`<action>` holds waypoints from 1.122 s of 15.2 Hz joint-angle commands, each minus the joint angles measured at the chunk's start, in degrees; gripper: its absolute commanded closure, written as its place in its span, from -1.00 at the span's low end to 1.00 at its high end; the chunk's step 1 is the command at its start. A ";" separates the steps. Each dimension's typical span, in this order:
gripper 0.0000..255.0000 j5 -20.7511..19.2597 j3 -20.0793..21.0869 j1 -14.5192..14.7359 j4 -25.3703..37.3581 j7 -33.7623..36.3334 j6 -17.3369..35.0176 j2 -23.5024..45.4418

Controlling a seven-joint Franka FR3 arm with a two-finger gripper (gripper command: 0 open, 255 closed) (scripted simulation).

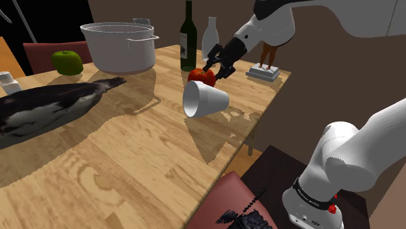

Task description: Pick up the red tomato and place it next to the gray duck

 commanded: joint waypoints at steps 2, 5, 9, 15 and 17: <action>1.00 -0.65 0.13 -0.10 1.89 1.59 -1.50 -0.16; 1.00 -1.23 0.25 -0.17 3.86 3.14 -3.01 -0.27; 1.00 -1.90 0.35 -0.20 6.64 5.13 -5.06 -0.24; 1.00 -2.69 0.39 -0.15 11.14 7.98 -8.19 0.14; 1.00 -2.90 0.37 -0.10 12.72 8.90 -9.25 0.35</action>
